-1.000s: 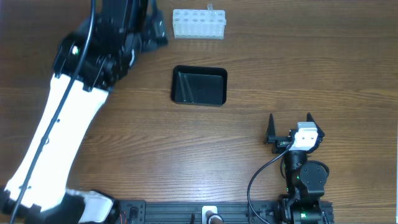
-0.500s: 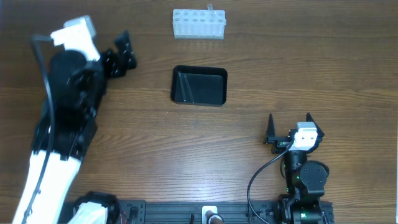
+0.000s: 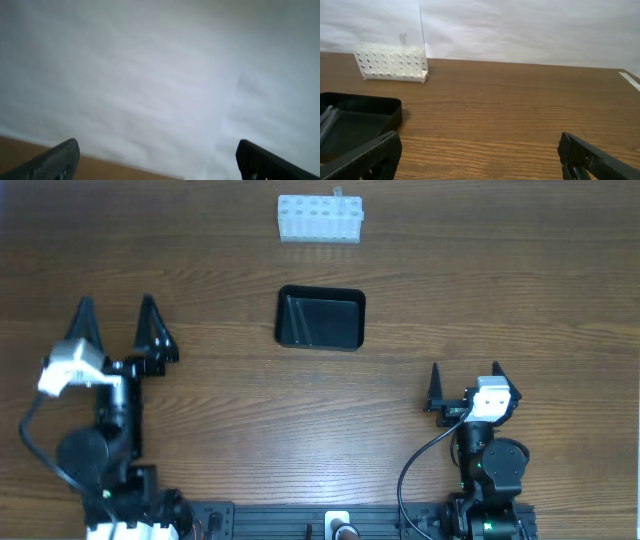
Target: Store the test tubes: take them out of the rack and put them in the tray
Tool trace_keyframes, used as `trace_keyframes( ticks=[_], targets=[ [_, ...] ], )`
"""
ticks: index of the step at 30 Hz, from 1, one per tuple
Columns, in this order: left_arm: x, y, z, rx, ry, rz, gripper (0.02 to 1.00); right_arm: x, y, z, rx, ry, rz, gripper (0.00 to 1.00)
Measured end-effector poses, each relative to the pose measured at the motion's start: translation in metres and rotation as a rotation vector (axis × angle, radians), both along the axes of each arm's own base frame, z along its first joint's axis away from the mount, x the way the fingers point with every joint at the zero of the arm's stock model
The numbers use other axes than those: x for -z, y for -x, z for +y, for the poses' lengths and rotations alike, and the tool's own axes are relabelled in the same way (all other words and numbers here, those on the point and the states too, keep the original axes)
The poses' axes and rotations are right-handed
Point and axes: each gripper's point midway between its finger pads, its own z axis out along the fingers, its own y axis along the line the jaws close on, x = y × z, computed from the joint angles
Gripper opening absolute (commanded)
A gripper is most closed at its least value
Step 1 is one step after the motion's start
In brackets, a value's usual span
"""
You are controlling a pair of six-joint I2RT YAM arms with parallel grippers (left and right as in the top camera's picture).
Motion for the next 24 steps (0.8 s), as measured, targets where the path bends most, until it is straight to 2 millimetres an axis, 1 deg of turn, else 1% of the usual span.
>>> trace_keyframes(
  ticks=[2,5,11,18,24],
  targets=[
    [0.01,0.011,0.002,-0.012,-0.003,-0.03,0.996,0.0,0.0,0.0,0.0,0.0,0.0,0.993],
    [0.024,0.022,0.003,-0.017,-0.004,-0.052,0.996,0.0,0.0,0.0,0.0,0.0,0.0,0.993],
    [0.041,0.035,0.001,-0.017,-0.007,-0.093,0.998,0.0,0.0,0.0,0.0,0.0,0.0,0.991],
    [0.062,0.034,0.004,-0.033,0.004,-0.024,0.998,0.0,0.0,0.0,0.0,0.0,0.0,0.993],
    [0.094,0.025,0.01,-0.062,0.023,0.109,0.998,0.0,0.0,0.0,0.0,0.0,0.0,0.991]
  ],
)
